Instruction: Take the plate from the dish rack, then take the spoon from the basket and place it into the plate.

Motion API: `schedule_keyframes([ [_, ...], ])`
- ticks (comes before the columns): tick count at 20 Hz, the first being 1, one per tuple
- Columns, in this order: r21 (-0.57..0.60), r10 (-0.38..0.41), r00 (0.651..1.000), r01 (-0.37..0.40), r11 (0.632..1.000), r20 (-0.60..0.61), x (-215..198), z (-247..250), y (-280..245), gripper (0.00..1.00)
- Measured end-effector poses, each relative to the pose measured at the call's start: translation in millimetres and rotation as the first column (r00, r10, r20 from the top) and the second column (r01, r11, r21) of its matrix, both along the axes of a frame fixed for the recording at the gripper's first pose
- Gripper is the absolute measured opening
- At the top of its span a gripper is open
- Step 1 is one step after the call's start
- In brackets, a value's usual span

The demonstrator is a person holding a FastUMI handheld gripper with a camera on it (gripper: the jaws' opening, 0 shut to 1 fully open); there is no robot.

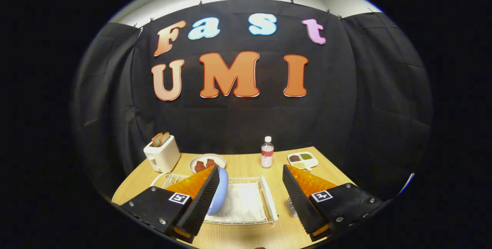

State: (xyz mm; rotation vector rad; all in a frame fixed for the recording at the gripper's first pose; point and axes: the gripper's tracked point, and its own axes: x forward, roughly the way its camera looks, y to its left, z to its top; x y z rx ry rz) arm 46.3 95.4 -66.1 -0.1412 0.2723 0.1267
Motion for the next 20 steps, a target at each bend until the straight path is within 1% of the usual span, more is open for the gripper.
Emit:
schedule_keyframes([
  [3, -0.039, 0.041, 0.994, -0.045, 0.998, -0.106, 21.6, -36.0, 25.4, 0.99],
  [6, -0.072, 0.065, 0.974, -0.082, 0.994, -0.219, 40.1, -72.8, 46.4, 0.98],
  [8, -0.107, 0.049, 0.958, -0.082, 0.991, -0.282, 55.9, -97.2, 50.5, 0.99],
  [11, -0.114, 0.03, 0.927, -0.078, 0.99, -0.375, 70.6, -130.8, 58.0, 0.99],
  [14, -0.11, -0.009, 0.896, -0.045, 0.993, -0.444, 79.4, -153.5, 56.9, 0.99],
  [15, -0.112, -0.025, 0.888, -0.03, 0.993, -0.459, 80.5, -158.6, 56.2, 0.97],
  [16, -0.116, -0.04, 0.88, -0.017, 0.993, -0.474, 82.5, -165.0, 54.1, 0.94],
  [17, -0.118, -0.051, 0.87, -0.009, 0.993, -0.49, 81.7, -168.6, 52.5, 0.85],
  [18, -0.121, -0.057, 0.863, -0.004, 0.993, -0.502, 80.8, -171.9, 52.8, 0.8],
  [19, -0.125, -0.066, 0.857, 0.002, 0.992, -0.51, 80.9, -175.1, 52.4, 0.69],
  [20, -0.127, -0.077, 0.855, 0.013, 0.992, -0.513, 81.3, -176.5, 50.4, 0.64],
])
